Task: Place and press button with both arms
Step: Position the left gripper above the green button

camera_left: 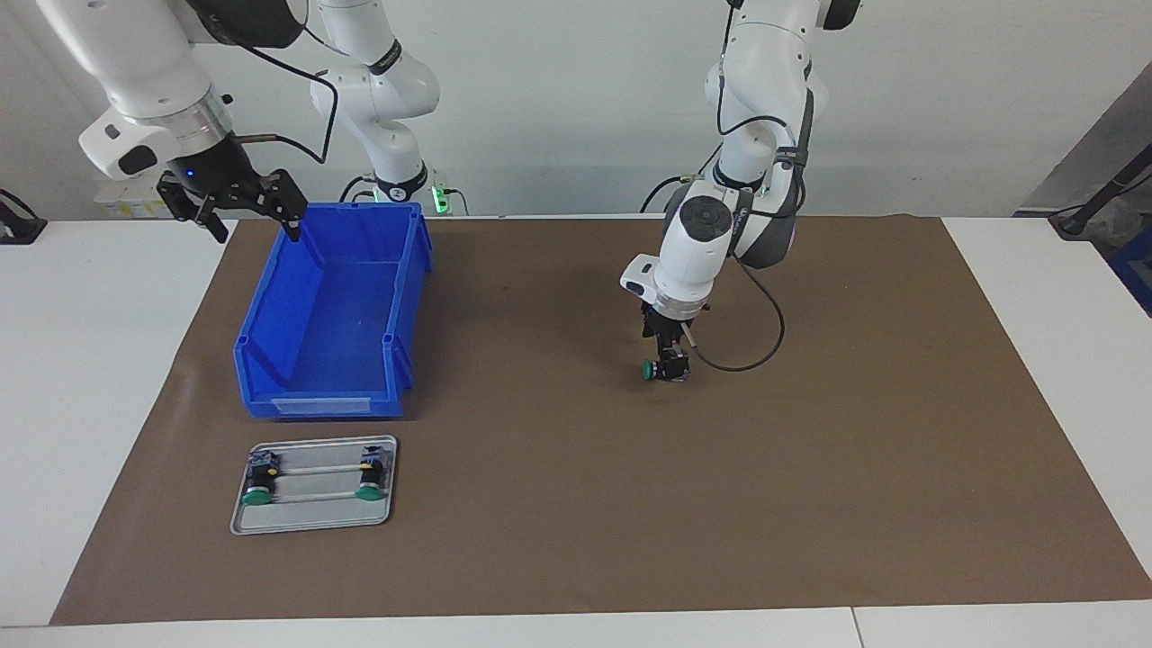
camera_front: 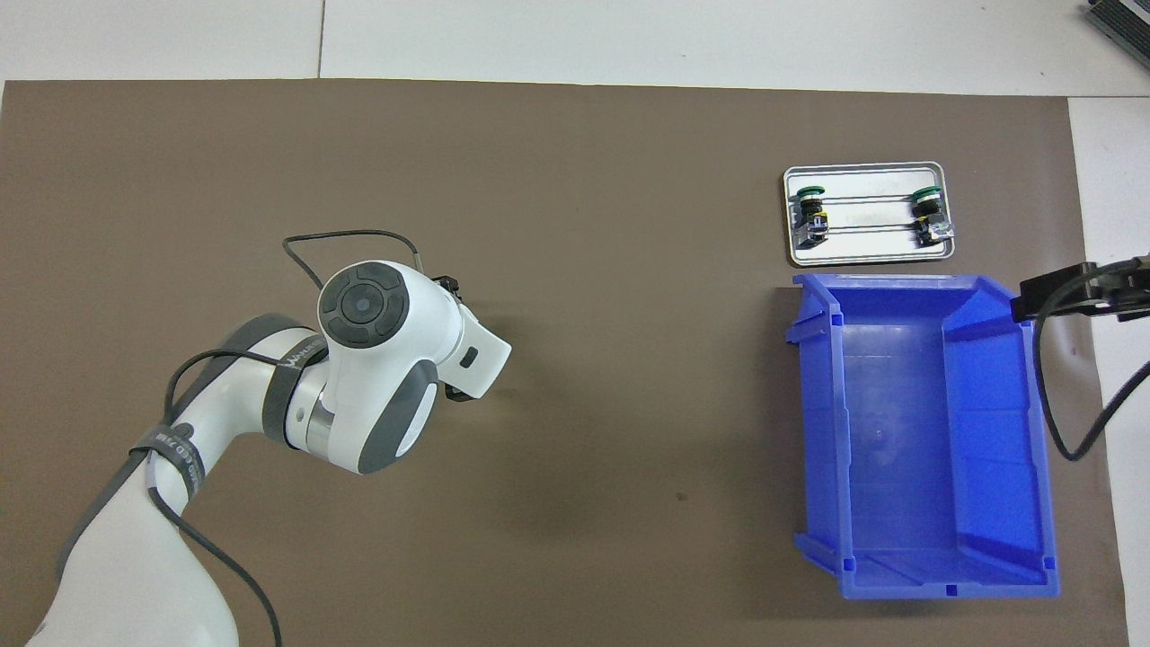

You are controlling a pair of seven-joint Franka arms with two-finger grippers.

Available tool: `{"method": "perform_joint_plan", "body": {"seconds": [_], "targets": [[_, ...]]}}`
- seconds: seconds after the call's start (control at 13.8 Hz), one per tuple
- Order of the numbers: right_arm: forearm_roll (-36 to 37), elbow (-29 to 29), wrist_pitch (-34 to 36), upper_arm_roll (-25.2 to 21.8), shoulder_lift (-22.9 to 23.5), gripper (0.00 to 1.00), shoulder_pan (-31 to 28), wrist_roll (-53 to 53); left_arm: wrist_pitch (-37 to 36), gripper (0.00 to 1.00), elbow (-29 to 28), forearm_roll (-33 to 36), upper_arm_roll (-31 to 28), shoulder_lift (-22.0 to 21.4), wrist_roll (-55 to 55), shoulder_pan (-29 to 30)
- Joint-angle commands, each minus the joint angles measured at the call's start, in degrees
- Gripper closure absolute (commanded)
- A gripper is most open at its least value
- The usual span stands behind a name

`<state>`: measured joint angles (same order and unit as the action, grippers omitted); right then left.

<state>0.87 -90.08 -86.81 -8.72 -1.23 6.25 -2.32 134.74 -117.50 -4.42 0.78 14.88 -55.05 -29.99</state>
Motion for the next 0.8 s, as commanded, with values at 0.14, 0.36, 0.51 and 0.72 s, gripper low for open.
{"method": "perform_joint_plan", "body": {"seconds": [0.14,0.36,0.51,0.72], "targets": [[0.63,0.52,0.15,0.72,0.35,0.00,-0.45,0.12,6.40,0.06,-2.29,-0.59,-0.96,0.32,-0.50,-2.09],[0.19,0.35,0.77,0.72,0.17,0.00,-0.81,-0.23,8.08,0.08,-3.61,-0.59,-1.04,0.59,-1.02,-1.83],[0.10,0.26,0.77,0.72,0.17,0.00,-0.45,-0.23,9.22,0.08,-4.93,-0.59,-1.04,0.59,-1.11,-1.74],[0.10,0.26,0.77,0.72,0.17,0.00,-0.54,-0.23,10.63,0.26,-6.34,-0.59,-1.04,0.59,-0.94,-1.65]]}}
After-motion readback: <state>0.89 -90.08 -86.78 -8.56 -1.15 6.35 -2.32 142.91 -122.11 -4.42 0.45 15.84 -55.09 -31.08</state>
